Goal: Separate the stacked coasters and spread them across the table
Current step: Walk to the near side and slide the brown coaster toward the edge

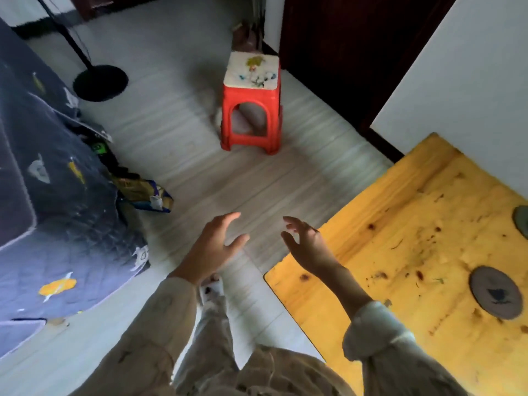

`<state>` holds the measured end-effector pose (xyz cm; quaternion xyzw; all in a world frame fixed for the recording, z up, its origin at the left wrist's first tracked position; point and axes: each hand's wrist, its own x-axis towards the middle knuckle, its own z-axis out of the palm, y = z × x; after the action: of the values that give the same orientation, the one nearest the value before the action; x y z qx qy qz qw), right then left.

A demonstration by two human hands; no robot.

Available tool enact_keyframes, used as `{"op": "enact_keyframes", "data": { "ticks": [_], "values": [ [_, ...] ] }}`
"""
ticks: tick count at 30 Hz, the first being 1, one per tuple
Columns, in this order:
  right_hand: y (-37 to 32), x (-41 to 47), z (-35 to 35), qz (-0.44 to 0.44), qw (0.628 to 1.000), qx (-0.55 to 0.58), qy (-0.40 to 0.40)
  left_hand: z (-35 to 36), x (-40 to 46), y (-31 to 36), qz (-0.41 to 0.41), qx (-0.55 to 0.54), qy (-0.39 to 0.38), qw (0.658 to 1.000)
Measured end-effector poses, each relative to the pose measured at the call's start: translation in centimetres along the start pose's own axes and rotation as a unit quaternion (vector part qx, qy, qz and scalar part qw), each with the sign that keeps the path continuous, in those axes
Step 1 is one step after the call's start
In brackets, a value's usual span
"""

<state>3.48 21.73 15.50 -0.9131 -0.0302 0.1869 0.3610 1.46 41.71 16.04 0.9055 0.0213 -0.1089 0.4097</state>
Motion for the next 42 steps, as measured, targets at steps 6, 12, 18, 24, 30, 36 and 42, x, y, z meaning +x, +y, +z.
{"op": "enact_keyframes", "data": {
  "ticks": [6,12,18,24,30,36,42],
  "values": [
    [-3.6,6.0,0.1,0.100,0.991,0.042,0.076,-5.7,10.2,-1.9,0.086,0.062,-0.082,0.991],
    [-3.6,8.4,-1.7,0.204,0.958,0.075,0.185,-5.7,19.3,1.0,0.177,0.083,-0.199,0.960],
    [-0.2,8.5,-4.2,0.305,0.903,0.124,0.274,-0.4,25.8,6.5,0.274,0.119,-0.313,0.901],
    [5.1,10.1,-8.2,0.363,0.854,0.164,0.334,5.7,31.7,12.2,0.340,0.174,-0.375,0.845],
    [9.1,9.5,-11.2,0.422,0.794,0.215,0.381,11.5,35.4,18.7,0.382,0.234,-0.440,0.778],
    [12.7,7.2,-13.0,0.486,0.724,0.247,0.422,19.4,35.4,24.4,0.424,0.273,-0.518,0.691],
    [19.0,6.4,-15.5,0.553,0.659,0.251,0.443,28.1,35.7,26.7,0.445,0.312,-0.567,0.619]
  ]
}}
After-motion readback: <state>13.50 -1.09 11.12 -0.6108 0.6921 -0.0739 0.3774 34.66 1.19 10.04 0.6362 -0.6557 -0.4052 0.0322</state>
